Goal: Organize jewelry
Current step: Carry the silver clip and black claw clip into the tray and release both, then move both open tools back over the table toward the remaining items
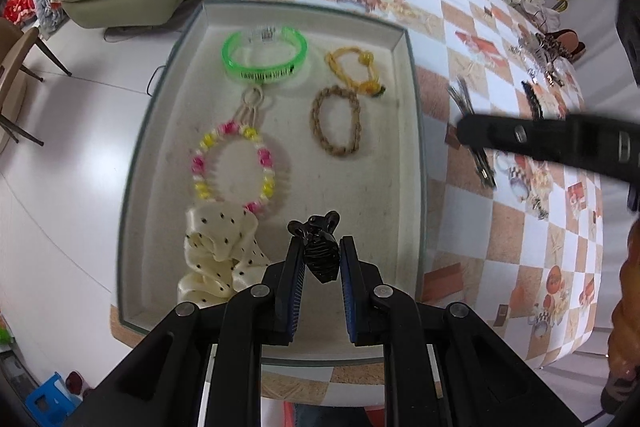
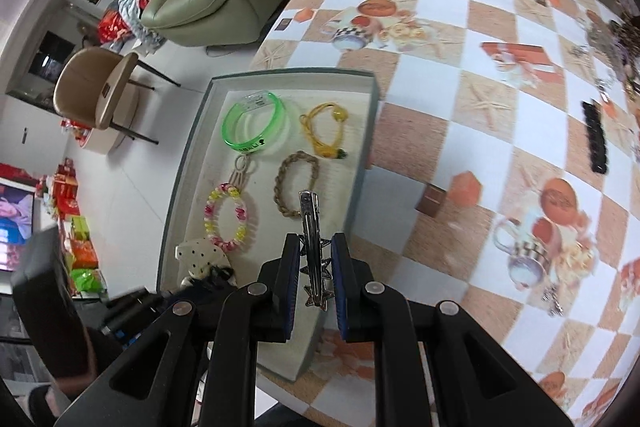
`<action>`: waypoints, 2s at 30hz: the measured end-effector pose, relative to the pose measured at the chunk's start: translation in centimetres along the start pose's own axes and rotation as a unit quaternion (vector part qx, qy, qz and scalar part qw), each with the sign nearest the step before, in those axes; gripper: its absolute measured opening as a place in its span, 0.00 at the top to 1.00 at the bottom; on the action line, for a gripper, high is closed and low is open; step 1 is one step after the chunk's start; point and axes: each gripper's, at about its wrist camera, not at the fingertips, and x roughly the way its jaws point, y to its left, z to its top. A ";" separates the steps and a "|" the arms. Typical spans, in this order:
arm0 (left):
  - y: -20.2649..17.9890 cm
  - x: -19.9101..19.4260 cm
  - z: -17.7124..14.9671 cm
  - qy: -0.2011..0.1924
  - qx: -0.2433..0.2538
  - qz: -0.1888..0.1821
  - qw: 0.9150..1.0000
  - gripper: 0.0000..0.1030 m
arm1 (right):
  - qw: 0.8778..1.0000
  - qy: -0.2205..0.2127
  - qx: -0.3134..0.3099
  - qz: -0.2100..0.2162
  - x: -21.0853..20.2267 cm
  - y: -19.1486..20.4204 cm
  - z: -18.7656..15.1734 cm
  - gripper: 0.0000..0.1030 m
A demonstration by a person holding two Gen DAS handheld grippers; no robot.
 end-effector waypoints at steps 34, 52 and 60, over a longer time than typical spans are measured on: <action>-2.0 4.9 -1.6 0.000 0.030 0.074 0.997 0.78 | 0.997 0.056 -0.045 -0.005 10.2 1.2 4.9 0.83; -3.1 3.5 -0.3 -0.002 0.037 0.078 0.996 0.77 | 0.999 -0.004 -0.022 0.024 3.6 1.7 5.6 0.59; -3.1 2.1 1.2 0.004 0.038 0.074 0.997 0.34 | 1.000 -0.009 0.026 -0.001 0.1 -2.2 2.0 0.59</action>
